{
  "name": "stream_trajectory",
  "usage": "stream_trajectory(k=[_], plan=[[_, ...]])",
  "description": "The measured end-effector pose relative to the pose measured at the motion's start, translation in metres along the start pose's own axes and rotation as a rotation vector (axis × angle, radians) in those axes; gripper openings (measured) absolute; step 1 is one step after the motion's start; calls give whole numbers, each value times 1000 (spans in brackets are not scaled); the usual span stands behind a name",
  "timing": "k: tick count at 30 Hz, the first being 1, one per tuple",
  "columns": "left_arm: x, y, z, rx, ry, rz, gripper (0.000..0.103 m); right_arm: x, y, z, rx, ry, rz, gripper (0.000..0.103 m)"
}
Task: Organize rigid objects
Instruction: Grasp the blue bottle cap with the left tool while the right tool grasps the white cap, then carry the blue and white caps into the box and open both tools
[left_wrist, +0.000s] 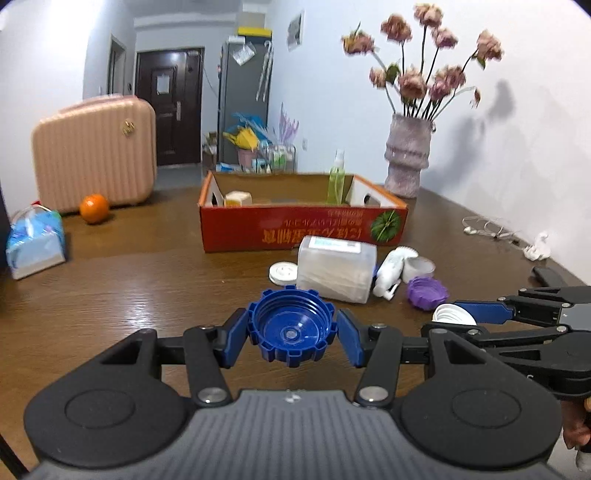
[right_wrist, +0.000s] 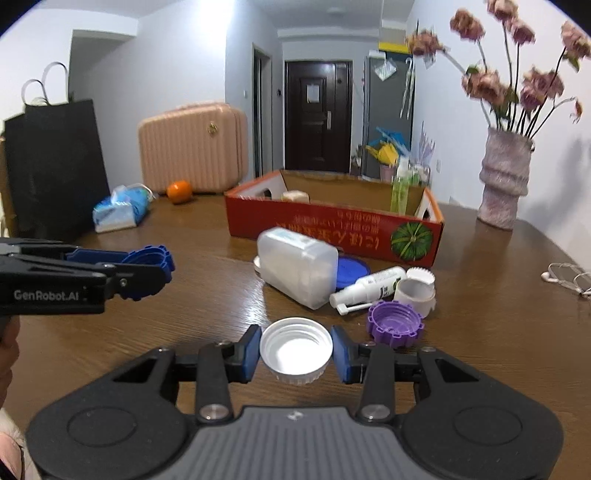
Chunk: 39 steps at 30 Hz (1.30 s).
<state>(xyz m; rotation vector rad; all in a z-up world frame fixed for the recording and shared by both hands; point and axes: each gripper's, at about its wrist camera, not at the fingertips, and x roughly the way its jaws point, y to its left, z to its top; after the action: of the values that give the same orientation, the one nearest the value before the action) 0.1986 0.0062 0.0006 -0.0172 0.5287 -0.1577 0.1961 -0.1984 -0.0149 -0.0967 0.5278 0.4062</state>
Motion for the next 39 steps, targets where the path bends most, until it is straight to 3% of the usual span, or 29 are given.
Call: stream_trajectory(k=[5,10,15,19,23,29,34,39], plan=[[-42,-9,-2,0,-66,3,53,-36,6,-1,-15,-59,-1,40],[-65,-16,1,3,-112,-9,53,-47,4,6,-15,-95,-2,40],[-58,-15,14,-1,-124,-40,53,-33,-10,31,-18,-106,21,40],[-29,-6,49,-20,-117,-88,53,2,-38,80,-24,-107,66,40],[27,7,110,-26,-94,-109,53,66,-75,145,2,-72,82,40],[174,31,205,-91,66,-70,53,213,-127,224,71,106,50,39],[302,42,235,-105,215,-15,53,324,-140,235,3,258,-36,39],[380,50,235,-67,297,34,54,386,-141,233,-60,346,-55,40]])
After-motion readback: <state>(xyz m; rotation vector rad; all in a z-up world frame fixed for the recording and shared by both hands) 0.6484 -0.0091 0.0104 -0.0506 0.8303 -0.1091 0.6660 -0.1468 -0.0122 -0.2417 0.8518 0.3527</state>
